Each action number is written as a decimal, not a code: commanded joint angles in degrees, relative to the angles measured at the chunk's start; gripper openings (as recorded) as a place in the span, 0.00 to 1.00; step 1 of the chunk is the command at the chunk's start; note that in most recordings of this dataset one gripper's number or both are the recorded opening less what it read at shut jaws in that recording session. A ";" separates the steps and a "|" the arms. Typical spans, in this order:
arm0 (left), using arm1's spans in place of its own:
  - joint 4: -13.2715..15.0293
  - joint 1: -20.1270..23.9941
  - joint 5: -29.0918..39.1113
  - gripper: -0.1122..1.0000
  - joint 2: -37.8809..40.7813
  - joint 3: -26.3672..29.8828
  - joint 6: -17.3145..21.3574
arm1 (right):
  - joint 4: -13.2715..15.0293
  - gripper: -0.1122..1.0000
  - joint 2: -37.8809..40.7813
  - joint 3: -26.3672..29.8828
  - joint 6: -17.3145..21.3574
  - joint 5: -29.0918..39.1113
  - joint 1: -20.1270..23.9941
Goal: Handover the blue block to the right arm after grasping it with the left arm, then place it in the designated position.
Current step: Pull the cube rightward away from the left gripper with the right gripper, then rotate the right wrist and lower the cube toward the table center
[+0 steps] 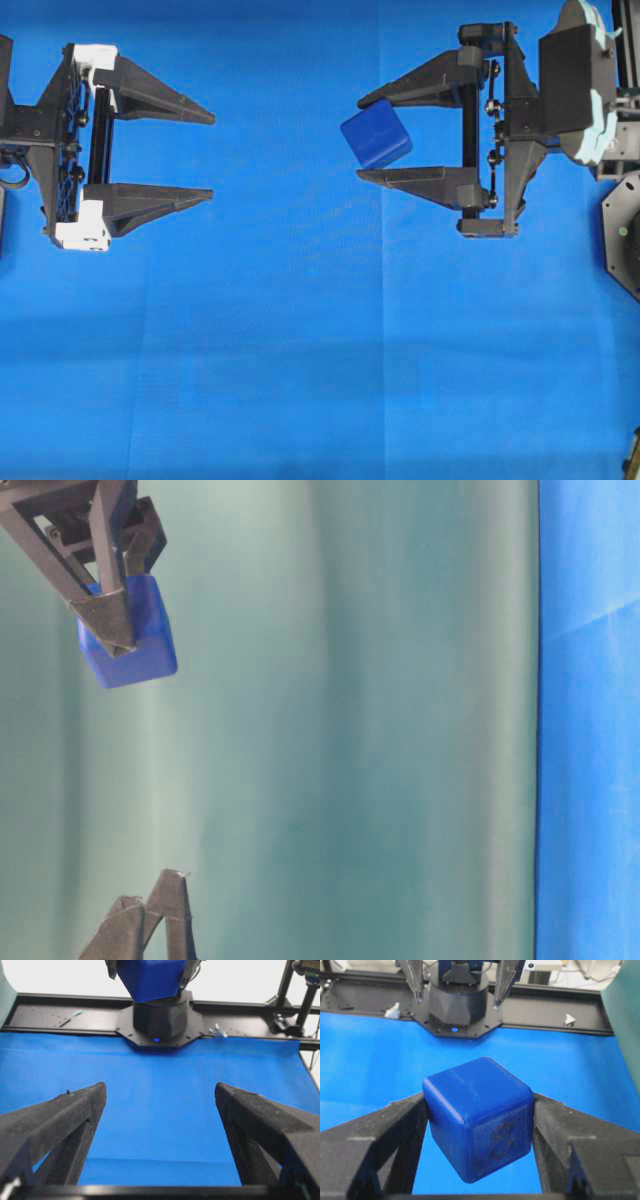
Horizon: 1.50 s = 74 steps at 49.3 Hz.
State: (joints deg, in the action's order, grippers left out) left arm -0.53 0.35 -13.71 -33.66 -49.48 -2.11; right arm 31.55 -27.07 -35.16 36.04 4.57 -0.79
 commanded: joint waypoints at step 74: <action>0.09 0.09 -0.62 0.94 -0.26 1.23 0.09 | -2.99 0.59 -0.62 0.70 -0.09 28.92 7.21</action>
State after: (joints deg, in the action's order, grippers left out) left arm -0.53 0.44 -13.80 -33.75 -49.39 -2.11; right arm 28.56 -27.16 -35.07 36.04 33.66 6.24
